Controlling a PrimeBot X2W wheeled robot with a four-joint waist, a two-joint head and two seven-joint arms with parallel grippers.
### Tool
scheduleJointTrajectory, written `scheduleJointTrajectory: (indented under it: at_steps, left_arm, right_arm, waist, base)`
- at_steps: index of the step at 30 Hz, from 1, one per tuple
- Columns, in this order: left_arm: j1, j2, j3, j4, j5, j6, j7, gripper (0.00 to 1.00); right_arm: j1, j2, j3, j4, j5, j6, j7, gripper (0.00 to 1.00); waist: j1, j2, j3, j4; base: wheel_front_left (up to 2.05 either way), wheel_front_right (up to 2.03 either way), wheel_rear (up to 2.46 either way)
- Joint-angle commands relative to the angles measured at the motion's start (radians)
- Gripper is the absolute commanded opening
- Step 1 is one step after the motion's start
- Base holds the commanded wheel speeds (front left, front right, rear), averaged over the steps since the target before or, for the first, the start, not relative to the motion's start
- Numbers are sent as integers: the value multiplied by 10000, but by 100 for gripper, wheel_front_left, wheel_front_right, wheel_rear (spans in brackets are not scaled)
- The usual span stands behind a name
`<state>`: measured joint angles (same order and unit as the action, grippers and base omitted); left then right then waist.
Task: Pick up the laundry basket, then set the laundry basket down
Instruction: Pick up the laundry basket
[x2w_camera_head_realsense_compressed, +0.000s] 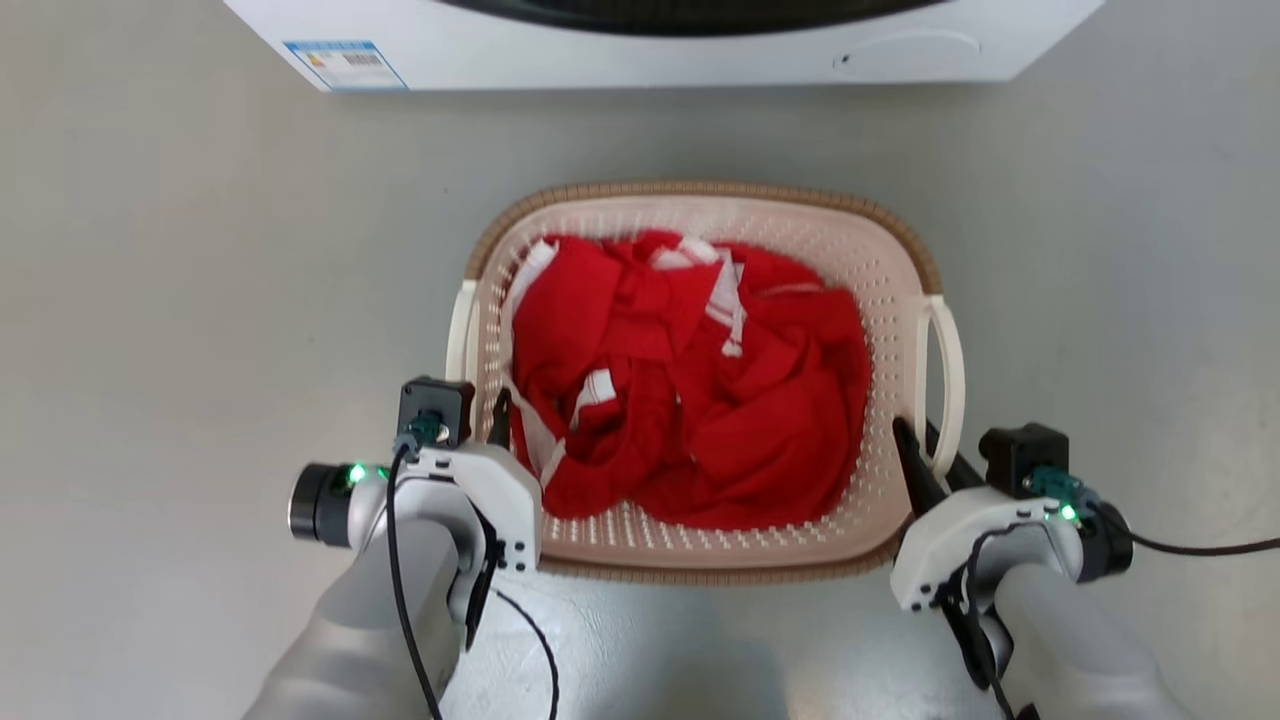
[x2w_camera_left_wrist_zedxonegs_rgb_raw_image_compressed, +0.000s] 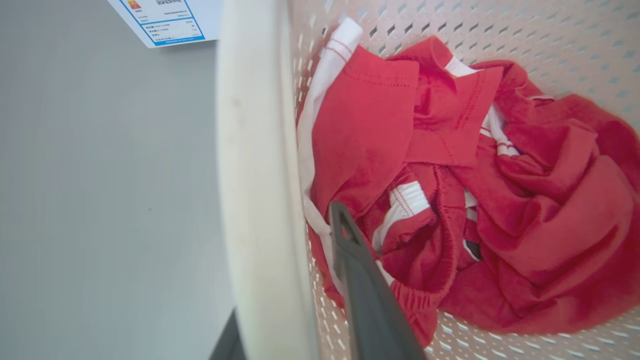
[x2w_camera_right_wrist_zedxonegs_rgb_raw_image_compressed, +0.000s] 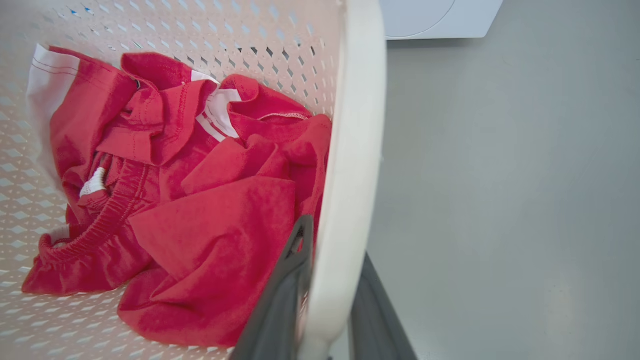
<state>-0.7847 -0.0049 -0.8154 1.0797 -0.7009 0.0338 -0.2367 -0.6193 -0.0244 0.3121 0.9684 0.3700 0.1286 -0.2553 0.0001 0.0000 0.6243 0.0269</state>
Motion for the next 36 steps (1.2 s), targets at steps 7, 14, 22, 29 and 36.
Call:
scheduleJointTrajectory:
  at_steps: [7, 14, 22, 29, 36]
  left_arm:
    - [817, 551, -272, 78, -480, -198, 354, 0]
    - [1315, 551, -659, -27, -955, -187, 560, 0]
    - [1817, 551, -1067, 19, -1435, -241, 823, 0]
    - [2169, 551, -1355, 118, -1786, -342, 1037, 0]
    - [2291, 551, -1618, 112, -1991, -297, 1080, 0]
  right_arm:
    - [644, -258, 437, 411, 178, 21, -65, 0]
    - [881, -258, 933, 723, 584, 21, -65, 0]
    - [1125, -258, 1401, 1179, 901, 21, -63, 0]
    - [1432, -258, 1748, 1499, 1225, 21, -34, 0]
    - [1748, -258, 1922, 1606, 1681, 21, -39, 0]
  waist:
    - [0, 0, -893, 140]
    - [0, 0, -1647, 187]
    - [0, 0, -2543, 86]
    - [0, 0, -3307, -3]
    - [0, 0, -3491, -27]
  base:
    - [0, 0, 0]
    - [0, 0, 0]
    - [0, 0, 0]
    - [0, 0, 0]
    - [0, 0, 0]
